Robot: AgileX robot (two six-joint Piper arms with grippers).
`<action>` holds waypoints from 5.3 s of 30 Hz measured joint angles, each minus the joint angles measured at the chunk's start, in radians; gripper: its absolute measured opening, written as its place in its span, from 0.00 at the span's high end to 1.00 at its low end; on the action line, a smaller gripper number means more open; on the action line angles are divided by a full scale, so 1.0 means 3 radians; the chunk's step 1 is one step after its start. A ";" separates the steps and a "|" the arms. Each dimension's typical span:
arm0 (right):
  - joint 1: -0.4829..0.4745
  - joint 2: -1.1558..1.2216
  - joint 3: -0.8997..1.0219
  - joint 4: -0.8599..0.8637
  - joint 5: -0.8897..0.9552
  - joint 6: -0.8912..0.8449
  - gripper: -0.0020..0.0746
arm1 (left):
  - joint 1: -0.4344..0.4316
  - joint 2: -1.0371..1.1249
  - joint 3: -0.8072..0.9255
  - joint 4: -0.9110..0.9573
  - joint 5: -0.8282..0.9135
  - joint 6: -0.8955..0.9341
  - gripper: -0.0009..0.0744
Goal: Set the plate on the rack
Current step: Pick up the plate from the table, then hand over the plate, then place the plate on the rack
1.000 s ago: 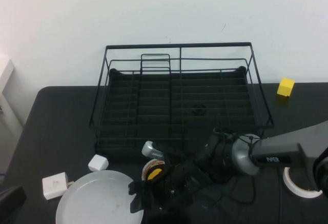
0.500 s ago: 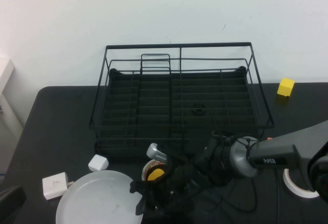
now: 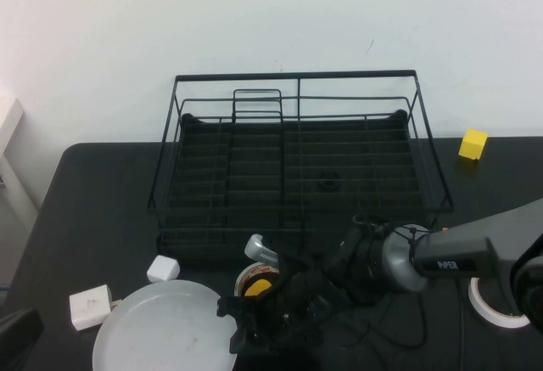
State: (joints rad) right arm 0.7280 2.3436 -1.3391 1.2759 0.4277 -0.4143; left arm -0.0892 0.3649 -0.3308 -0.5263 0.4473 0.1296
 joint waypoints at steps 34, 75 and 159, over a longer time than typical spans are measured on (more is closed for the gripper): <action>-0.0021 -0.2036 0.0006 -0.2580 0.0636 -0.0031 0.96 | 0.0000 0.0000 -0.1092 -0.0720 0.0964 -0.0632 0.98; -0.0137 -0.3359 0.0023 -0.2016 0.1372 -0.0608 0.96 | 0.0000 0.0123 -0.1228 -0.0804 0.1420 -0.0112 0.64; -0.0137 -0.5215 0.2883 -0.4710 0.1212 0.0155 0.97 | -0.0066 0.5084 -0.3524 -0.3853 0.0142 0.8803 0.90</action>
State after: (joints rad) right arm 0.6868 0.7790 -0.4744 -0.1371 0.7915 -0.3680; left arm -0.1090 1.8902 -1.3878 -1.6821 0.4900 2.7705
